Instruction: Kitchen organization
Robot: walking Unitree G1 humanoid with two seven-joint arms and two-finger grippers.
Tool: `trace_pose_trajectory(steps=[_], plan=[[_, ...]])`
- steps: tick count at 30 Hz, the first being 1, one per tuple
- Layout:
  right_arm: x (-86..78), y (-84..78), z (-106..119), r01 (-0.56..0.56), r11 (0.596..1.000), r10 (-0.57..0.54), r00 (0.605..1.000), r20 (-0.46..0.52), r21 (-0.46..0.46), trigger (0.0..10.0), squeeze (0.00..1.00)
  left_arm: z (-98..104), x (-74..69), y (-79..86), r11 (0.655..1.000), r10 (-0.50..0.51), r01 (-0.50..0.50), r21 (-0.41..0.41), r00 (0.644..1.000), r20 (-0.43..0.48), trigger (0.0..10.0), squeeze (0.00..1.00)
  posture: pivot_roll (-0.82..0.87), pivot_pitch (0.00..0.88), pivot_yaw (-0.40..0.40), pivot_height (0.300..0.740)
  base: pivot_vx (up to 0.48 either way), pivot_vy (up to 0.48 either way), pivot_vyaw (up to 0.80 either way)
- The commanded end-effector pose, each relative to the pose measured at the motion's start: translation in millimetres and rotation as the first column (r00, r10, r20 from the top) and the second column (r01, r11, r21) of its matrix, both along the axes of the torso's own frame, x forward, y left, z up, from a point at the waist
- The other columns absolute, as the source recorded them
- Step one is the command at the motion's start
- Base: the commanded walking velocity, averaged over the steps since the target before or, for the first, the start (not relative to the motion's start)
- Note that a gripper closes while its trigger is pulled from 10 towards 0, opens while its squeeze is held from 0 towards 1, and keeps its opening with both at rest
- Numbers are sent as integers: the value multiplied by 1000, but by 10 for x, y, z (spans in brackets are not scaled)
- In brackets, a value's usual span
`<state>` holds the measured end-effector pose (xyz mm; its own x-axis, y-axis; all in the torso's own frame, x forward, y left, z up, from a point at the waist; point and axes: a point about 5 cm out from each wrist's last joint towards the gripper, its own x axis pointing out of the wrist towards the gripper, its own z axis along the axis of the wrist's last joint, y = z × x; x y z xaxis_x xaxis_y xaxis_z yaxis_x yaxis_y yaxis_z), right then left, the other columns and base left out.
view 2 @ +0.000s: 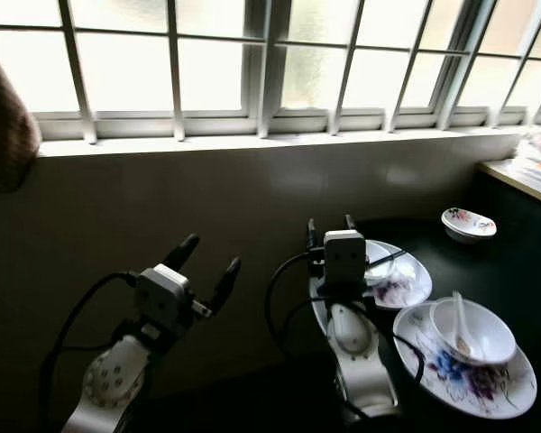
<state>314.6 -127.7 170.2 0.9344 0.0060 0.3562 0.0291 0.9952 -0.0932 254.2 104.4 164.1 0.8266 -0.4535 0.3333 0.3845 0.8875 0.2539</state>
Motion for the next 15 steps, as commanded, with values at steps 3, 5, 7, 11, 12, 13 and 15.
trace_pose_trajectory(steps=[3, 5, 7, 11, 12, 13, 15], plan=[[15, -47, -2, 17, 1000, -17, 1000, -6, -2, 10000, 0, 5, -2, -25, 1000, -5, 5, -2, 1000, 6, 10000, 0, 51, 0, -71, 740, 0, 0, 0], [24, -50, -1, 19, 1000, -19, 1000, -6, -4, 10000, 0, 2, 1, -22, 1000, -3, 3, -3, 1000, 5, 10000, 0, 51, 0, -71, 740, 0, 0, -400], [36, -60, -2, 24, 1000, -24, 1000, -10, -3, 10000, 0, -3, 5, -21, 1000, -1, 1, 0, 1000, 4, 10000, 0, 50, 0, -71, 740, 0, 0, -800], [53, -88, 3, 36, 999, -36, 999, -10, 1, 10000, 0, -10, 10, -21, 1000, 2, -2, 1, 1000, 3, 10000, 0, 48, 0, -70, 740, 0, 0, -200], [58, -98, 6, 40, 999, -40, 999, -11, 2, 10000, 0, -14, 12, -19, 1000, 4, -4, 2, 1000, 2, 10000, 0, 48, 0, -70, 740, 0, 0, 0], [62, -107, 4, 45, 999, -45, 999, -12, 2, 10000, 0, -20, 13, -18, 1000, 5, -5, 3, 1000, 1, 10000, 0, 47, 0, -70, 740, 0, 0, 0], [79, -143, -29, 59, 998, -58, 997, -42, 33, 10000, 0, -25, 16, -15, 1000, 7, -7, 5, 1000, -1, 10000, 0, 47, 0, -70, 740, 0, 0, -400]])
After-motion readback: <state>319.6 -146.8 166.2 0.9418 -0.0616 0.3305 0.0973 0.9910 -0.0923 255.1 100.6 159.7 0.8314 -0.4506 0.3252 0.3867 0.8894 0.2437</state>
